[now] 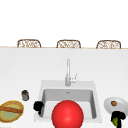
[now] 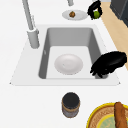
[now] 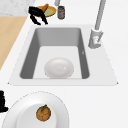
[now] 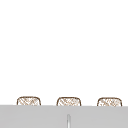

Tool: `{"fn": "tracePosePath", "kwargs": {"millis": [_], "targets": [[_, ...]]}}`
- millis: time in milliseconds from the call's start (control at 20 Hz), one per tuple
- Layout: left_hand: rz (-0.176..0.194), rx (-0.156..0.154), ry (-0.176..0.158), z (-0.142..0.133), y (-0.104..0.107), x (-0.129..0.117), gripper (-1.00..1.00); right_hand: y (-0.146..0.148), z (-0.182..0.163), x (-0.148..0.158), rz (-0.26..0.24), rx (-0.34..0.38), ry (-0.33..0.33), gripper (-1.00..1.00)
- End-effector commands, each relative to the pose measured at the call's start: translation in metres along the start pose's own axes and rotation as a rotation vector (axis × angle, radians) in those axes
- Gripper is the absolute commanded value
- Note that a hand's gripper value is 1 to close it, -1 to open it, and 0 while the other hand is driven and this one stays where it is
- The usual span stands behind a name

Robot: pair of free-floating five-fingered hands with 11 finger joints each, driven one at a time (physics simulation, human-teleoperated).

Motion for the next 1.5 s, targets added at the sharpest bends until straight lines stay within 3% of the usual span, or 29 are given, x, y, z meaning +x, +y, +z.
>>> {"fn": "tracePosePath", "kwargs": {"millis": [0, 250, 350, 400, 550, 600, 850, 1000, 1450], "targets": [[0.000, 0.000, 0.000, 0.000, 0.000, 0.000, 0.00, 0.022, -0.016, -0.008, -0.037, -0.057, 0.092, 1.00], [0.000, 0.000, 0.000, 0.000, 0.000, 0.000, 0.00, 0.017, -0.020, -0.019, -0.059, -0.044, 0.058, 1.00], [0.000, 0.000, 0.000, 0.000, 0.000, 0.000, 0.00, 0.023, -0.003, -0.021, -0.053, -0.012, -0.011, 1.00], [0.000, 0.000, 0.000, 0.000, 0.000, 0.000, 0.00, 0.016, -0.002, -0.019, -0.064, 0.018, -0.028, 1.00], [0.000, 0.000, 0.000, 0.000, 0.000, 0.000, 0.00, 0.003, -0.005, -0.015, -0.091, 0.010, -0.040, 1.00], [0.000, 0.000, 0.000, 0.000, 0.000, 0.000, 0.00, 0.001, -0.005, -0.014, -0.094, 0.011, -0.043, -1.00], [0.000, 0.000, 0.000, 0.000, 0.000, 0.000, 0.00, -0.019, 0.000, -0.013, -0.062, -0.062, -0.033, -1.00], [0.000, 0.000, 0.000, 0.000, 0.000, 0.000, 0.00, -0.034, 0.008, -0.009, -0.060, -0.068, -0.033, -1.00], [0.000, 0.000, 0.000, 0.000, 0.000, 0.000, 0.00, -0.072, 0.023, 0.027, -0.042, 0.059, 0.054, -1.00]]}}
